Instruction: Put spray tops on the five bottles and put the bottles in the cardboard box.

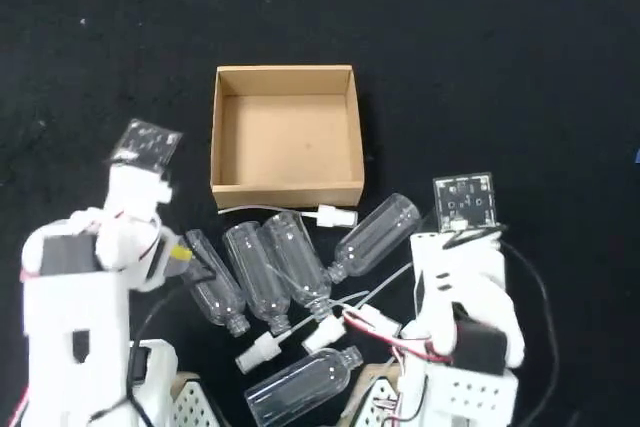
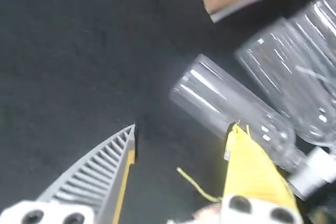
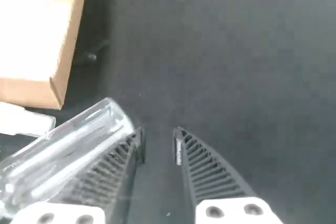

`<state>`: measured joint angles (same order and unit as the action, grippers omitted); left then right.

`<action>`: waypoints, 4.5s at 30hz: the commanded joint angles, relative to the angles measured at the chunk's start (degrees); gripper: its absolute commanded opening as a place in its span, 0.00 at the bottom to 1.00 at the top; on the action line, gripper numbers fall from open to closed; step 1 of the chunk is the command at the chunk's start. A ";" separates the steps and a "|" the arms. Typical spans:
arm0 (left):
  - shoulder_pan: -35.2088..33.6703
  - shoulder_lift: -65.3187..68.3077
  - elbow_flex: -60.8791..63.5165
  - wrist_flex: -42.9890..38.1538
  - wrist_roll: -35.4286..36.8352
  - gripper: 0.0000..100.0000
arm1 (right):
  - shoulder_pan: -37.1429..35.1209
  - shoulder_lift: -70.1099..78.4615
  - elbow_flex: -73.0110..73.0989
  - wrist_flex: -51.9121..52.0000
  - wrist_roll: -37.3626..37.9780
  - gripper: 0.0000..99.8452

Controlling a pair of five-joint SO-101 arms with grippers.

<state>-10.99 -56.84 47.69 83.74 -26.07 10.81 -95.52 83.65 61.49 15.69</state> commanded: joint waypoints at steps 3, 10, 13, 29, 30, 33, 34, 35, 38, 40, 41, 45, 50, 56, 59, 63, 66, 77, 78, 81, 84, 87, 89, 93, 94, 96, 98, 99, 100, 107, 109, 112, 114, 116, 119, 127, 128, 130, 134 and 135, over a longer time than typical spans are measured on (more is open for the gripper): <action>4.18 10.37 -4.18 -5.71 8.26 0.26 | -0.97 0.13 5.05 -4.22 -0.53 0.09; 6.11 14.33 -2.24 -10.37 10.73 0.26 | -0.97 -6.37 10.07 -3.69 -0.44 0.09; 6.20 15.74 1.80 -13.63 10.64 0.26 | -0.97 -9.01 11.38 -3.60 -0.44 0.09; -17.71 15.82 10.77 -24.44 -10.37 0.26 | -1.05 -13.14 11.65 -0.09 -0.44 0.09; -18.68 15.82 10.59 -24.44 -12.31 0.26 | -1.05 -13.14 11.65 -0.09 -0.44 0.09; -20.18 15.82 7.34 -24.26 -16.18 0.26 | -1.14 -13.14 11.65 -0.09 -0.44 0.09; -20.18 15.82 5.41 -23.12 -16.79 0.26 | -1.23 -13.14 11.65 -0.09 -0.44 0.09; -20.00 15.82 2.86 -20.92 -17.32 0.26 | -1.23 -13.14 11.74 -0.09 -0.44 0.09; -16.75 15.82 -6.11 -10.99 -20.04 0.26 | -1.23 -13.14 11.74 -0.09 -0.44 0.09; -13.32 15.82 -11.47 -3.16 -23.12 0.26 | -1.14 -13.14 11.74 -0.09 -0.44 0.09; -10.95 16.09 -13.32 0.62 -25.14 0.26 | -1.14 -13.14 11.74 -0.09 -0.44 0.09; -1.10 16.18 -12.97 10.37 -35.16 0.26 | -1.05 -13.05 11.74 -0.09 -0.44 0.09; 8.31 15.82 -3.74 7.91 -39.74 0.26 | -0.97 -13.05 11.74 -0.09 -0.44 0.09; 12.35 15.82 5.58 1.58 -39.82 0.26 | -0.97 -13.05 11.74 -0.09 -0.44 0.09; 12.44 15.82 8.13 -2.90 -39.74 0.26 | -0.97 -13.05 11.74 -0.09 -0.35 0.09; 12.09 15.82 13.14 -12.22 -39.65 0.26 | -0.97 -13.05 11.65 -0.09 -0.35 0.09; 12.00 15.82 16.84 -17.76 -39.65 0.26 | -0.97 -13.05 11.65 -0.09 -0.35 0.09; 11.91 15.82 20.26 -22.33 -39.65 0.26 | -0.97 -13.05 11.65 -0.09 -0.35 0.09; 11.82 15.74 20.26 -22.15 -39.65 0.26 | -0.97 -13.05 11.65 -0.09 -0.35 0.09; 10.59 15.74 19.12 -19.69 -40.09 0.24 | -0.97 -13.05 11.74 -0.09 -0.35 0.09; 7.52 15.74 16.13 -16.97 -40.18 0.15 | -0.97 -13.05 11.74 -0.09 -0.35 0.09; 2.59 15.74 11.82 -14.51 -40.26 0.11 | -0.97 -13.05 11.74 -0.09 -0.35 0.09; -1.63 15.74 9.19 -13.63 -41.76 0.11 | -0.97 -13.05 11.74 -0.09 -0.35 0.09; -14.37 16.62 4.44 -14.33 -47.38 0.11 | -0.97 -13.05 11.74 -0.09 -0.35 0.09; -17.98 16.62 3.74 -15.47 -47.74 0.11 | -0.97 -13.05 11.74 -0.09 -0.35 0.09; -25.01 16.70 3.30 -19.69 -46.95 0.11 | -0.97 -13.05 11.74 -0.09 -0.35 0.09; -30.46 17.67 3.30 -23.74 -44.22 0.11 | -1.14 -13.05 11.74 -0.09 -0.35 0.09; -32.66 18.99 2.95 -24.97 -42.11 0.11 | -1.14 -13.05 11.74 -0.09 -0.35 0.09; -34.51 20.84 2.59 -25.76 -40.53 0.11 | -1.14 -13.05 11.74 -0.09 -0.35 0.09; -43.47 45.27 -11.21 -25.14 -34.37 0.17 | -1.23 -13.05 11.82 -0.09 -0.35 0.09; -45.23 52.57 -17.71 -21.45 -35.08 0.23 | -1.23 -13.05 11.82 -0.09 -0.35 0.09; -46.81 59.87 -28.88 -12.84 -37.71 0.29 | -1.23 -13.05 11.82 -0.09 -0.35 0.09; -46.90 63.56 -35.56 -7.38 -38.77 0.29 | -1.23 -13.05 11.82 -0.09 -0.35 0.09; -46.81 66.02 -41.71 -2.73 -38.95 0.29 | -1.23 -13.05 11.82 -0.09 -0.35 0.09; -45.67 68.84 -48.40 0.79 -38.95 0.29 | -1.23 -13.05 11.82 -0.09 -0.35 0.09; -43.56 72.09 -49.27 1.14 -43.52 0.29 | -1.05 -13.05 11.82 -0.09 -0.35 0.09; -43.56 72.35 -49.10 1.05 -44.04 0.29 | -1.05 -13.05 11.82 -0.09 -0.35 0.09; -43.56 72.62 -47.96 -0.35 -44.40 0.29 | -1.05 -13.05 11.82 -0.09 -0.35 0.09; -43.21 73.58 -42.42 -9.05 -43.96 0.29 | -0.97 -13.05 11.74 -0.09 -0.35 0.09; -43.03 73.67 -40.84 -11.08 -43.96 0.29 | -0.97 -13.05 11.74 -0.09 -0.35 0.09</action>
<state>-55.12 17.10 3.03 80.22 -69.67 10.46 -102.99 95.69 60.97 15.43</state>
